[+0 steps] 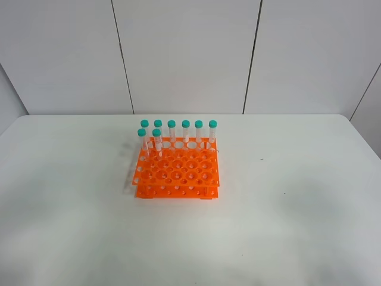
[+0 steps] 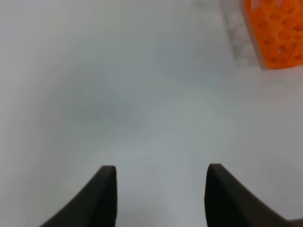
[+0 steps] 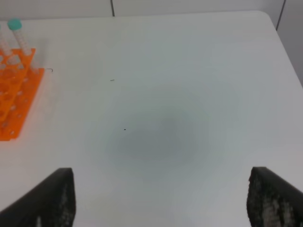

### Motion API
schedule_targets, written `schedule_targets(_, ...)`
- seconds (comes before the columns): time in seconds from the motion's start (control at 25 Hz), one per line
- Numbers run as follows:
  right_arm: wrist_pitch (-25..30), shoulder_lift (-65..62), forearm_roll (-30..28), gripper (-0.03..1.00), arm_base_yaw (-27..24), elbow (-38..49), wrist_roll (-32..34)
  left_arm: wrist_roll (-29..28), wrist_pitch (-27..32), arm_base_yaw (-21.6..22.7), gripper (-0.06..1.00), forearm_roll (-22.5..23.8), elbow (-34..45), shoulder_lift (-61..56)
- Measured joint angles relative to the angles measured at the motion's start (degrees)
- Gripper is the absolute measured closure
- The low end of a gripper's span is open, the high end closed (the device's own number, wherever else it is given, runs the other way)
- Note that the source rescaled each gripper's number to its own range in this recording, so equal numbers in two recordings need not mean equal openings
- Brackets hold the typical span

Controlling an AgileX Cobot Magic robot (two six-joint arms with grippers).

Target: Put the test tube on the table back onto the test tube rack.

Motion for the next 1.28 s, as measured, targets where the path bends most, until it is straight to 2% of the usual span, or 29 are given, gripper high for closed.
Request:
schedule_targets(0.32, 0.0, 0.0, 0.0, 0.09, 0.0, 0.0, 0.0, 0.0, 0.11, 0.0, 0.65, 0.0, 0.0, -7.32)
schedule_targets(1.28, 0.0, 0.0, 0.0, 0.09, 0.0, 0.0, 0.0, 0.06, 0.1, 0.0, 0.65, 0.0, 0.0, -7.59)
